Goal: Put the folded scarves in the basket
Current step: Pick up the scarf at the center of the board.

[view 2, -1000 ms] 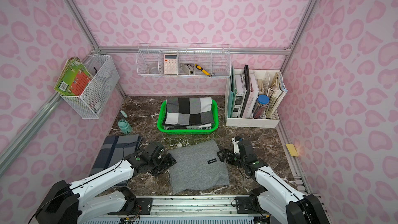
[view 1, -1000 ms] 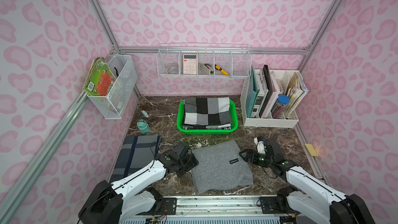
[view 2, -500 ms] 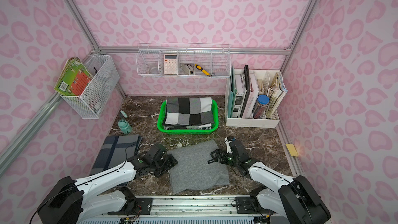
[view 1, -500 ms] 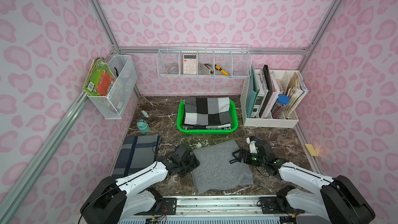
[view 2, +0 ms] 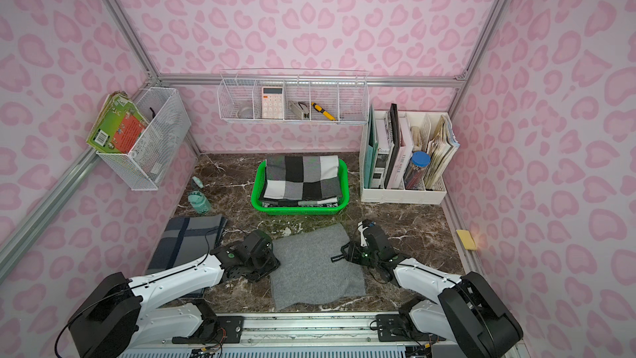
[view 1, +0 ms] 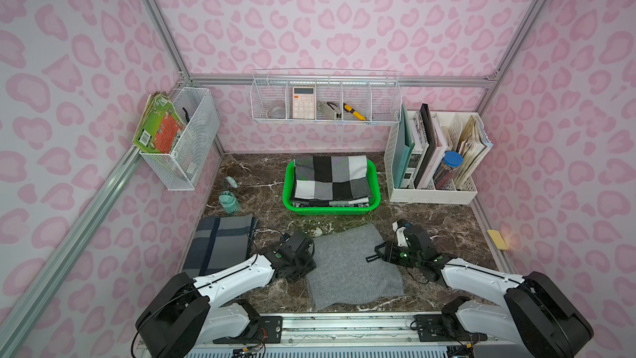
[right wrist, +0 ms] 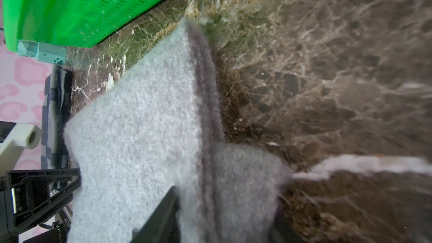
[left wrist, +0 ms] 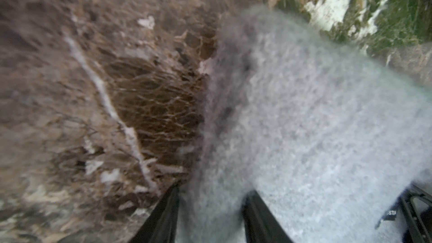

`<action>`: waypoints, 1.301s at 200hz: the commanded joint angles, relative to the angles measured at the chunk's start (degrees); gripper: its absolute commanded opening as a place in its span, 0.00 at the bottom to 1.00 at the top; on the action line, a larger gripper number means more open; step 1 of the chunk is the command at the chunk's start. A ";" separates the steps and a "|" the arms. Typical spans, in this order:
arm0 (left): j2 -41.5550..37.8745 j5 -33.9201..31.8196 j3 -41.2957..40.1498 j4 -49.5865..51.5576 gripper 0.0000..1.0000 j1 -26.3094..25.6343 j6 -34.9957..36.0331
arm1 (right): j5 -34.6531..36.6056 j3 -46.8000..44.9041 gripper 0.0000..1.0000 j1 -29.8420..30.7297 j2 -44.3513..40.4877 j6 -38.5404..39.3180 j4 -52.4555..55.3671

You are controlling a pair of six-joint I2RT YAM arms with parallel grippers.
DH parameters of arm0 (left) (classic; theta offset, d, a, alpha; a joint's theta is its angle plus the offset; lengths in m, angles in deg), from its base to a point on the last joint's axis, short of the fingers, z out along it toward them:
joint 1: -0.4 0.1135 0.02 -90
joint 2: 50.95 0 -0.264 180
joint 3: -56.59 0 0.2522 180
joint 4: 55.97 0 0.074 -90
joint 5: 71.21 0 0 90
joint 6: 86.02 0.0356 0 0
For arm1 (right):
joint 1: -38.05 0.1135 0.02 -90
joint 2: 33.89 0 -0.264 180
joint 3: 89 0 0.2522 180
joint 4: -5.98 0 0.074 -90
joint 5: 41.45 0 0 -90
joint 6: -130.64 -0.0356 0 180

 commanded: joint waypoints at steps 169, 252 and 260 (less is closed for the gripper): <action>-27.07 -3.85 2.54 0.42 0.00 -0.38 15.19 | 5.58 -2.22 0.00 3.54 -38.26 1.48 8.08; -17.34 -5.06 18.85 4.00 0.00 5.52 26.30 | 10.48 15.50 0.00 3.52 -22.19 8.40 8.86; -16.28 -3.87 19.97 3.46 0.00 7.29 27.21 | 11.22 17.87 0.00 3.51 -19.78 9.18 8.85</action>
